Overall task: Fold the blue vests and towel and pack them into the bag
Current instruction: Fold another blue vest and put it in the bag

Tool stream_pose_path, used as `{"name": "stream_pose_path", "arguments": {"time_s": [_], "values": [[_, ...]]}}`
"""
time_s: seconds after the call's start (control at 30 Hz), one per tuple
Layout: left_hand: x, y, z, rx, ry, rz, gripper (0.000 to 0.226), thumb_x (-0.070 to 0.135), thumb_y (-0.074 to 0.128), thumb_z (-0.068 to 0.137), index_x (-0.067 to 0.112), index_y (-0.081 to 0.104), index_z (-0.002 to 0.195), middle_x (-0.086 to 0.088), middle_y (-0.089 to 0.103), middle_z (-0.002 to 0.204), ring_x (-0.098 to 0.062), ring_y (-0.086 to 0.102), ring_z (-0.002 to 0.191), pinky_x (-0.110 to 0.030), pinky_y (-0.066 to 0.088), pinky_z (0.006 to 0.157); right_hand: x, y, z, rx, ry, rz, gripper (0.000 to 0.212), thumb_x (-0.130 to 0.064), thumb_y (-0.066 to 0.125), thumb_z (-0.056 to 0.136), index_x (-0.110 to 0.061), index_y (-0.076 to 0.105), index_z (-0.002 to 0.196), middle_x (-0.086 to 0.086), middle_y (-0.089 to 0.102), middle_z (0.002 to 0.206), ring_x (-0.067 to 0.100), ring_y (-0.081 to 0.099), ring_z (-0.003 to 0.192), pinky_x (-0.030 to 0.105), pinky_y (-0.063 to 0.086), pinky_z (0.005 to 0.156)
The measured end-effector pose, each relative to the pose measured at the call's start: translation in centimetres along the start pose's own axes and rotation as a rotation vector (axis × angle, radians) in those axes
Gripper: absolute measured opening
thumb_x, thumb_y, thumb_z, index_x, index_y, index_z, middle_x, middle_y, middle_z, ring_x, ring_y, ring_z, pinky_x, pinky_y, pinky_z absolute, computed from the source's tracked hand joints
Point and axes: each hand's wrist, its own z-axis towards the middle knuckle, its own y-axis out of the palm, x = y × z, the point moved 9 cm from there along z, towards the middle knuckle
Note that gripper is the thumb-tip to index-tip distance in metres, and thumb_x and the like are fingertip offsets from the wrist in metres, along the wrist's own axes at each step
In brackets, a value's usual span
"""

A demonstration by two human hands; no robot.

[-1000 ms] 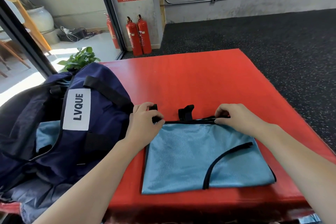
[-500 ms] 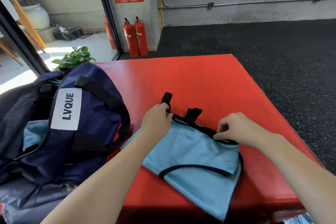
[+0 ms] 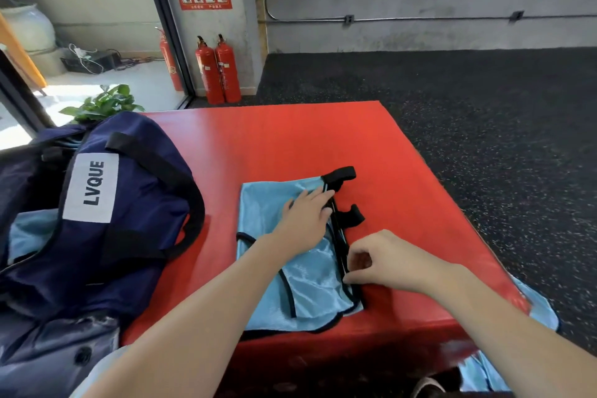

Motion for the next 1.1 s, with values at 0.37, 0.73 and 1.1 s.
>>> {"name": "stream_pose_path", "arguments": {"time_s": [0.37,0.73,1.1], "values": [[-2.0,-5.7,-13.6,0.060,0.070,-0.016,0.038,0.041,0.056,0.099,0.032,0.057,0.136,0.017,0.056,0.138,-0.007,0.049,0.127,-0.025,0.037,0.108,-4.6,1.5,-4.4,0.138,-0.255,-0.048,0.030,-0.056,0.063,0.091,-0.039,0.069,0.114,-0.026,0.056,0.122,-0.005,0.044,0.120,0.022,0.038,0.104],[-4.7,-4.7,-23.2,-0.013,0.053,-0.008,0.073,0.068,0.076,0.069,0.029,0.065,0.130,0.022,0.051,0.129,0.004,0.040,0.127,-0.008,0.026,0.108,-3.2,4.7,-7.5,0.172,-0.171,-0.011,0.055,-0.052,0.074,0.081,-0.028,0.067,0.130,-0.030,0.051,0.128,-0.009,0.038,0.126,0.018,0.033,0.111],[-3.4,-6.2,-25.2,0.187,0.071,-0.052,0.008,0.024,0.069,0.093,0.023,0.072,0.100,0.019,0.064,0.098,0.004,0.055,0.098,-0.018,0.045,0.089,-3.9,4.6,-8.9,0.293,-0.181,0.029,0.021,-0.044,0.061,0.095,-0.030,0.068,0.108,-0.029,0.056,0.112,-0.006,0.046,0.113,0.014,0.036,0.097]]}}
